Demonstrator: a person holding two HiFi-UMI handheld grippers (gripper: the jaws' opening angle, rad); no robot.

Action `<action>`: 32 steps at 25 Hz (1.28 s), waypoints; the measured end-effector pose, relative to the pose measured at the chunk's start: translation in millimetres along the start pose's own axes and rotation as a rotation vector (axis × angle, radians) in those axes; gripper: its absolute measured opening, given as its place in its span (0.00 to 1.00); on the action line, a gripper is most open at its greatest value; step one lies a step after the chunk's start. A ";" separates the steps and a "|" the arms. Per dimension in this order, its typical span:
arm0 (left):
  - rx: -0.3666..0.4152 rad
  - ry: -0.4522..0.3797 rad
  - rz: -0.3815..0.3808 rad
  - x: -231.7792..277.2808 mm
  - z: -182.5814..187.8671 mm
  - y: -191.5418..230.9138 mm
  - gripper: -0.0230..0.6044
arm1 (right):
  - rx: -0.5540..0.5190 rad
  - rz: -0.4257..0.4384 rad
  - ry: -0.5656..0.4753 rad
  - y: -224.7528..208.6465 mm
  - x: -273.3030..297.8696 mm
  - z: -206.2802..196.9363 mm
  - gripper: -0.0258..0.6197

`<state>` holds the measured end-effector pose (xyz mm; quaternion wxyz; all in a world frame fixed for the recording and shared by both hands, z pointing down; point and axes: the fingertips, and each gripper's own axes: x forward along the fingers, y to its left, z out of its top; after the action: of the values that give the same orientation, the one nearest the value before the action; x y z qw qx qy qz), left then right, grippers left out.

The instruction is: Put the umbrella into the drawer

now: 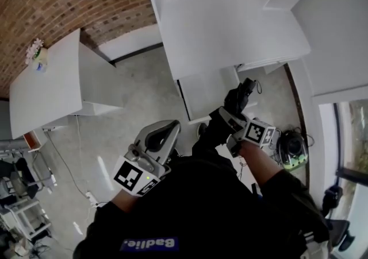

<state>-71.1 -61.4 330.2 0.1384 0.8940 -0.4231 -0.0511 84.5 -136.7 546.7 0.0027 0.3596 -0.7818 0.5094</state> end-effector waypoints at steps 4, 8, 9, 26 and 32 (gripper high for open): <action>-0.008 0.020 0.038 37.8 -2.0 15.9 0.03 | 0.089 -0.024 0.035 -43.7 32.3 15.6 0.45; -0.012 0.037 0.064 67.7 -7.3 25.4 0.03 | 0.174 -0.069 0.065 -87.2 59.4 18.2 0.45; -0.012 0.039 0.071 72.8 -7.4 26.6 0.03 | 0.203 -0.085 0.070 -98.2 65.3 17.4 0.45; -0.010 0.050 0.191 92.6 -5.6 44.3 0.03 | 0.443 -0.315 0.163 -214.8 145.2 -5.1 0.45; -0.023 0.048 0.238 87.8 -5.1 55.5 0.03 | 0.525 -0.357 0.141 -237.9 169.0 -6.7 0.45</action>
<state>-55.3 -161.5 353.5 0.1639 0.8368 -0.5222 -0.0178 91.2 -278.8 801.6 0.0533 0.4434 -0.5460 0.7089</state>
